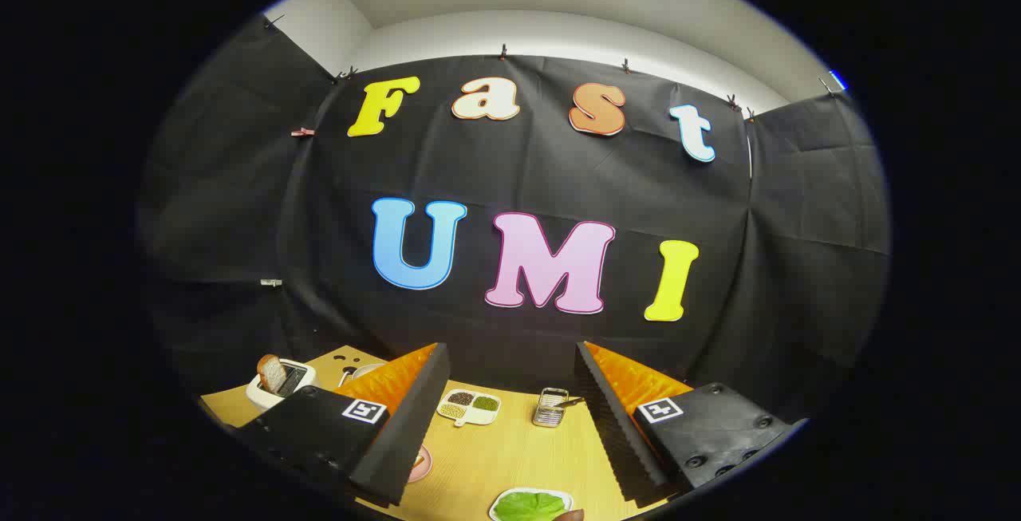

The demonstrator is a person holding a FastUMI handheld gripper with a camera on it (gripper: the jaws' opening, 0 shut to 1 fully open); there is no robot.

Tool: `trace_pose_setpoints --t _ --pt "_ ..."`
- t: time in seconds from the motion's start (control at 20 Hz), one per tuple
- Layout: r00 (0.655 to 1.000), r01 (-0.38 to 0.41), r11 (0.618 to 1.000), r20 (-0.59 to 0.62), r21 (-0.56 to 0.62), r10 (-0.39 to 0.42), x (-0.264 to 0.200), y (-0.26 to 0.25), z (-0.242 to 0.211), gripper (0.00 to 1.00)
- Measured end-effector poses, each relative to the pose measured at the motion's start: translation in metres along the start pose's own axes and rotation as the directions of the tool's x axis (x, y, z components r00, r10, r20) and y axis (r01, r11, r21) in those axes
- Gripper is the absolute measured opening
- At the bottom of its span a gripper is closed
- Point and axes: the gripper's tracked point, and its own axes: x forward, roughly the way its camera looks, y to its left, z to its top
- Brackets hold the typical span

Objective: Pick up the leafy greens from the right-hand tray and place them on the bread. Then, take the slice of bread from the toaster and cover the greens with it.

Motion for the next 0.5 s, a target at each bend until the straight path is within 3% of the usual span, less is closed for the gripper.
trace_pose_setpoints --t 0.5 --pt "0.999 0.03 0.999 -0.02 -0.028 -0.031 0.0024 -0.0083 -0.0086 0.98"
